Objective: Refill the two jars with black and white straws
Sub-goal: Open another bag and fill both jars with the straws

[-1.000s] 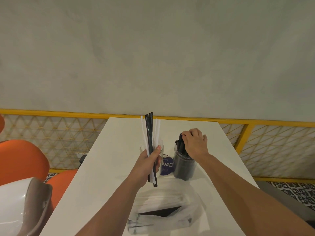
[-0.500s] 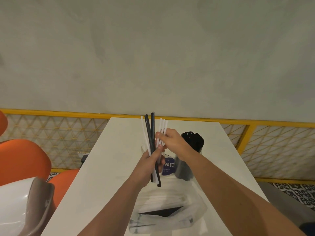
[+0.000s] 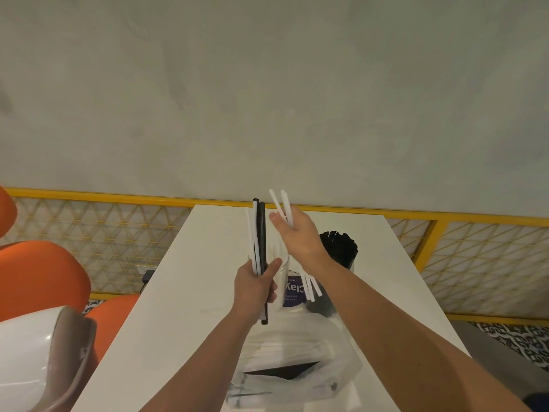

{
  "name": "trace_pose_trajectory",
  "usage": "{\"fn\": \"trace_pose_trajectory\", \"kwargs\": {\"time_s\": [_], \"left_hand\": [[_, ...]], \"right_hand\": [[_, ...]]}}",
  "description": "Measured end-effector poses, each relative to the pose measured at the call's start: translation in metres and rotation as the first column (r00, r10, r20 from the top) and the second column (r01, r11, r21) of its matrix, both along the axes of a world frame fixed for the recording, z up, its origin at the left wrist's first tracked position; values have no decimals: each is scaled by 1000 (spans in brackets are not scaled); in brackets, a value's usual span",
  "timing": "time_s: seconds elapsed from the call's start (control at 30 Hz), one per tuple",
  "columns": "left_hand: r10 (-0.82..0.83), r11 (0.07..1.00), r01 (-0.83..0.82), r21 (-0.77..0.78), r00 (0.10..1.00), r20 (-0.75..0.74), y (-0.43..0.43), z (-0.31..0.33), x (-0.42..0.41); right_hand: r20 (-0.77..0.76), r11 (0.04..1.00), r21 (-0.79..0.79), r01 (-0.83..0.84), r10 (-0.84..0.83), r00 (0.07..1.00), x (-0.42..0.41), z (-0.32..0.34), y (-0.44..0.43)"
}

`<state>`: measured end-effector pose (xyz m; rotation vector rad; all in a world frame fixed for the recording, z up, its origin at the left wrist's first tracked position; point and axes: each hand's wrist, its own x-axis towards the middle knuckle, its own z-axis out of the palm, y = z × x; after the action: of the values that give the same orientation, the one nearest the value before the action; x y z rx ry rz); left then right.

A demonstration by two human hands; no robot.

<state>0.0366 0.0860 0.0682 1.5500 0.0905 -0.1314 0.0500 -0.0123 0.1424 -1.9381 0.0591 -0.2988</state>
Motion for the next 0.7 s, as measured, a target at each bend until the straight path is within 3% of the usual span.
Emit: {"fn": "trace_pose_trajectory", "kwargs": {"time_s": [0.13, 0.3, 0.47, 0.7], "left_hand": [[32, 987, -40, 157, 998, 54, -3, -2, 1], [28, 966, -71, 247, 985, 172, -3, -2, -2], [25, 953, -83, 293, 980, 195, -5, -5, -1], [9, 959, -60, 276, 983, 184, -1, -5, -1]], "right_hand": [[26, 975, -224, 3, 3, 1000, -2, -6, 13], [-57, 937, -347, 46, -70, 996, 2, -11, 19], [-99, 921, -388, 41, -86, 991, 4, -15, 22], [-178, 952, -300, -61, 7, 984, 11, -19, 19]]}}
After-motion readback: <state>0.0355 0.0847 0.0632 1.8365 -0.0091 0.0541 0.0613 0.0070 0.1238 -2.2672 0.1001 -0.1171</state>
